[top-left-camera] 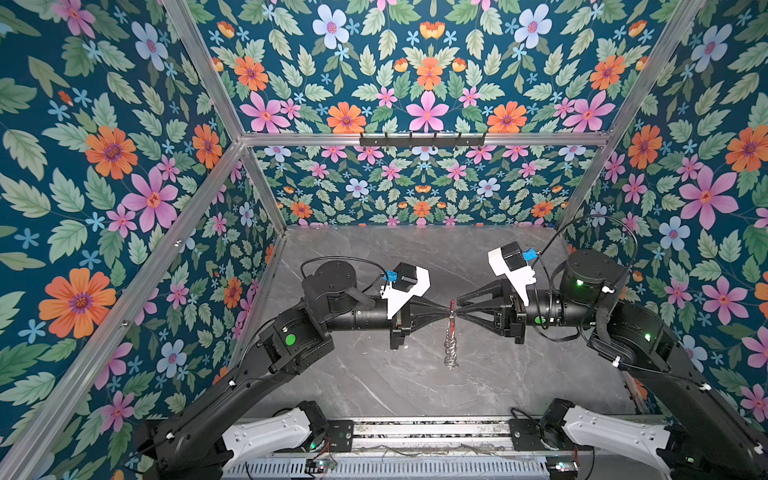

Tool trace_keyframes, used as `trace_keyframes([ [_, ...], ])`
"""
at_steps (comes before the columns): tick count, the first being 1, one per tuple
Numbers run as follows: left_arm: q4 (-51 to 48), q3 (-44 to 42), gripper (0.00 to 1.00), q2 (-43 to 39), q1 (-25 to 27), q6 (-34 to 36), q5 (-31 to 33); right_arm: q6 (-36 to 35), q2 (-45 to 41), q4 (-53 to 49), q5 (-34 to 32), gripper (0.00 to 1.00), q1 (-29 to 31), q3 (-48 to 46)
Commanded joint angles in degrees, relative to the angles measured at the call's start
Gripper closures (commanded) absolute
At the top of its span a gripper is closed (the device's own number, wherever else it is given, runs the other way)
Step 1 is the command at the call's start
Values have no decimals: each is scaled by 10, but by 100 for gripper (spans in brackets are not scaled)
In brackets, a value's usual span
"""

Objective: Remove the keys from the keyring

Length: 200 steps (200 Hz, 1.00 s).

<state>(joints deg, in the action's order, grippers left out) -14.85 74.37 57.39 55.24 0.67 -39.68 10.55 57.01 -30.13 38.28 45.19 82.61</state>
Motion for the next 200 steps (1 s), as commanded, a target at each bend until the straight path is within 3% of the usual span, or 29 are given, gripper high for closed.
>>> trace_keyframes([
  [1,37,-5,100,-6,0,6,-2,23,-3,37,34,72,-1,-4],
  [50,60,-18,100,-21,0,4,9,26,6,31,48,75,-1,-4],
  [85,69,-19,100,-19,0,2,2,27,9,35,42,71,-2,-8],
  [200,69,-13,100,-7,-1,-4,6,22,12,16,35,100,-3,5],
])
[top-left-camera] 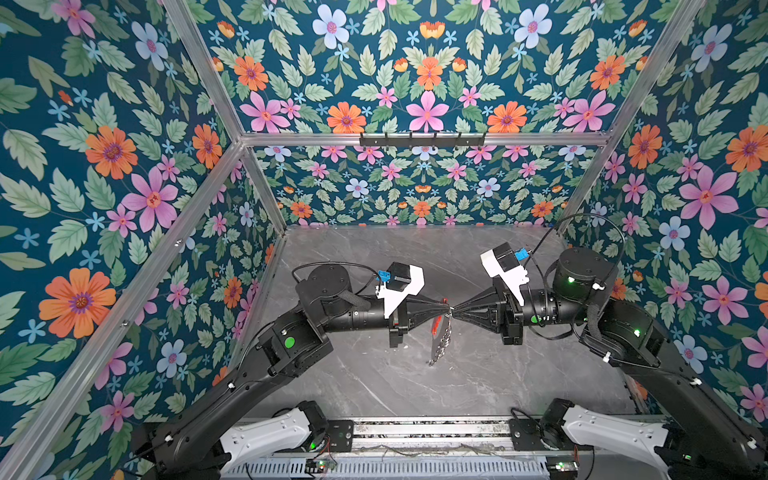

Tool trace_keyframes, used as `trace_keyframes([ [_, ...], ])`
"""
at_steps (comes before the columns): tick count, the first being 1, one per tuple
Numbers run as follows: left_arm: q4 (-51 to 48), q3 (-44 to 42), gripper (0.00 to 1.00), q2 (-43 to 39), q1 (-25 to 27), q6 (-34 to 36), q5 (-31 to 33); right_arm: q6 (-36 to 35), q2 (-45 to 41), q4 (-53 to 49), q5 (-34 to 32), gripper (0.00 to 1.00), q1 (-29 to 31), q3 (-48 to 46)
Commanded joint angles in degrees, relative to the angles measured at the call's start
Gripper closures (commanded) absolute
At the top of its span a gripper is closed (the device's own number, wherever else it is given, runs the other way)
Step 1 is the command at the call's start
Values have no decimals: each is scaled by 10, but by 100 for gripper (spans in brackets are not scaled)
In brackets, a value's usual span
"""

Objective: Remove the keys from the keyring

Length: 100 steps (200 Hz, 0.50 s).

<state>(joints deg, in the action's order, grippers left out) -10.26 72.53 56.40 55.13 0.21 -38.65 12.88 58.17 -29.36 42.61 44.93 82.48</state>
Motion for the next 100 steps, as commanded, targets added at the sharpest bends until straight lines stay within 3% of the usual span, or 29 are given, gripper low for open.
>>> trace_keyframes([
  [1,22,6,100,3,0,1,-4,-1,0,7,-9,100,0,7],
  [30,-7,24,100,10,0,-2,12,-23,5,-46,-25,100,-1,34],
  [41,-25,32,88,11,0,1,17,-35,9,-76,-30,100,-2,49],
  [57,-50,41,79,12,0,6,26,-51,16,-121,-40,100,-4,71],
  [100,-132,83,70,32,-1,27,23,-100,42,-239,-64,100,-12,142],
])
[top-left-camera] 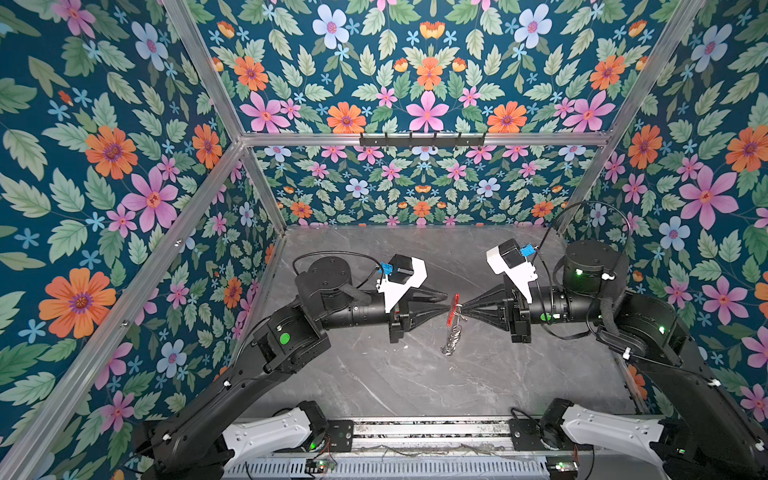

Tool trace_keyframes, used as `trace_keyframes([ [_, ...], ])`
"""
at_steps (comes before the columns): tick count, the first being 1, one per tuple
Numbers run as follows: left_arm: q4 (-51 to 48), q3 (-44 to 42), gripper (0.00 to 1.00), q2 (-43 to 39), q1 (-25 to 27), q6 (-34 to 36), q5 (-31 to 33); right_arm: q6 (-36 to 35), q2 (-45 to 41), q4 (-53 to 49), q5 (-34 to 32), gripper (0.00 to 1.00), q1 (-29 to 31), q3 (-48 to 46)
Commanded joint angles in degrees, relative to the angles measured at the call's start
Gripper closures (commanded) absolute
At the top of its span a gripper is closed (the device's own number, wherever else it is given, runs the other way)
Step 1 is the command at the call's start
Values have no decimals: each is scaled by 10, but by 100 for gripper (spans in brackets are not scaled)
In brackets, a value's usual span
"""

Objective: Remove the keys from the keyring

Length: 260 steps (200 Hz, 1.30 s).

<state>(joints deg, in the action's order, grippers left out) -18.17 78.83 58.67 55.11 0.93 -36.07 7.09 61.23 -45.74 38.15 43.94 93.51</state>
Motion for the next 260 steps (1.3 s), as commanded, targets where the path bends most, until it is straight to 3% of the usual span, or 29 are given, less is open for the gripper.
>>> trace_keyframes([
  [1,-55,21,70,11,-1,20,-3,-44,12,-78,-20,100,-2,33],
  [53,-138,88,64,66,-4,38,-57,-95,48,-168,-13,100,-10,92],
  [126,-171,125,61,106,-12,40,-101,-113,66,-193,10,100,-11,115],
  [198,-214,168,63,146,-15,46,-139,-113,70,-192,12,100,-11,117],
  [260,-226,175,73,154,-15,47,-154,-106,70,-178,-1,100,-11,109],
])
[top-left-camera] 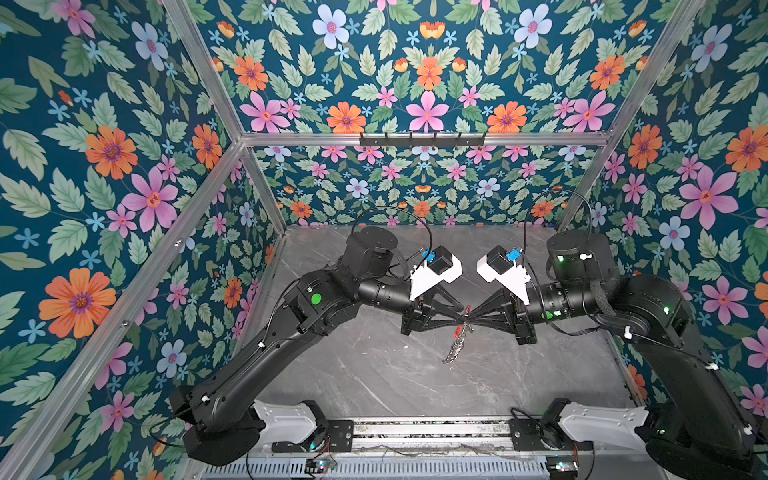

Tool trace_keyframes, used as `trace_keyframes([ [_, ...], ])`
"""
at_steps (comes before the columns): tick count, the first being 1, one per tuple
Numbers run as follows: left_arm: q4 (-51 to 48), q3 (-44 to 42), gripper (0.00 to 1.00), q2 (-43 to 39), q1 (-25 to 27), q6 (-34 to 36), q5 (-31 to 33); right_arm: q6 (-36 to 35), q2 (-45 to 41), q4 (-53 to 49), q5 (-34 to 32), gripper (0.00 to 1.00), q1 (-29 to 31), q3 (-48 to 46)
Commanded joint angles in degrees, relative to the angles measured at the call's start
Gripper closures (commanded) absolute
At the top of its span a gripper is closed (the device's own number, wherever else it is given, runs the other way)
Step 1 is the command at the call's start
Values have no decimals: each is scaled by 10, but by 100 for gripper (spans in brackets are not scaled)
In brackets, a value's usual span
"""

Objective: Remove the keys from the keyring

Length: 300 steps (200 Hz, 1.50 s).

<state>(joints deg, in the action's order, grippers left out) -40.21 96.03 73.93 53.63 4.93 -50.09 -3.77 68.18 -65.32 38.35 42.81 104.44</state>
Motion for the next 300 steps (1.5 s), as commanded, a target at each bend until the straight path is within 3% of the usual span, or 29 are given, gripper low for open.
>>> trace_keyframes([
  [1,-5,3,74,2,0,8,-15,2,1,18,-3,100,0,0],
  [45,-7,3,81,4,0,9,-17,8,0,28,-16,100,0,0],
  [98,-7,3,82,5,0,8,-19,15,4,41,-14,100,1,-2],
  [137,-6,2,91,4,0,8,-16,22,3,57,-18,100,0,-5],
  [157,-4,1,100,4,0,7,-13,29,2,69,-16,100,0,-10],
  [191,50,-30,100,-20,0,-8,11,40,-8,102,-10,100,0,-31],
  [207,98,-59,100,-44,0,-24,33,46,-20,126,-12,77,0,-49],
  [221,124,-74,100,-58,0,-26,41,52,-35,156,-19,67,1,-70],
  [256,175,-111,100,-90,0,-32,59,60,-98,258,-53,63,0,-156],
  [300,249,-161,100,-142,0,-40,77,49,-140,319,-31,60,1,-226],
])
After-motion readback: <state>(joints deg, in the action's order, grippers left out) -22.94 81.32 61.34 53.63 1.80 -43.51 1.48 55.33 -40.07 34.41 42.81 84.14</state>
